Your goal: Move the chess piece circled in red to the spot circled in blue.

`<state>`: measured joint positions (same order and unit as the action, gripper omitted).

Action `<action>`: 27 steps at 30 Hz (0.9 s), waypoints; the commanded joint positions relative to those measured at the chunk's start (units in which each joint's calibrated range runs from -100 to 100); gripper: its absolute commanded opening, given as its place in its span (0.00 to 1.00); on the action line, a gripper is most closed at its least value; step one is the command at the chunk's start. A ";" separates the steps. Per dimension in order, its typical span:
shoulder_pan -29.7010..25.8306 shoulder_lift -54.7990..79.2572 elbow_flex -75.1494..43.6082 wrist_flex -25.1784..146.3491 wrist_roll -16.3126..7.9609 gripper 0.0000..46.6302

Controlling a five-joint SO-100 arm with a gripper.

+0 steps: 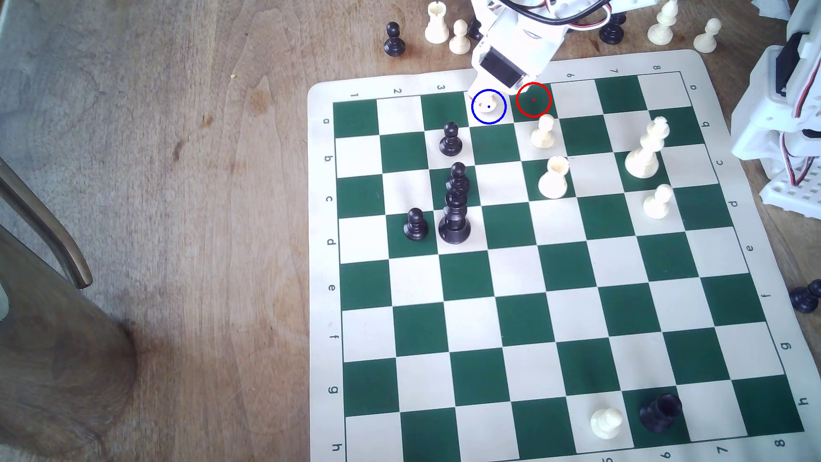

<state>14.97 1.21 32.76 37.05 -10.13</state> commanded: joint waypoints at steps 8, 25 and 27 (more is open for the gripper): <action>0.40 -0.88 0.15 -1.34 0.24 0.05; 1.18 -7.50 3.41 0.05 0.63 0.33; 1.18 -10.04 3.78 1.93 0.78 0.33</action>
<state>15.56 -1.13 36.56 36.89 -9.55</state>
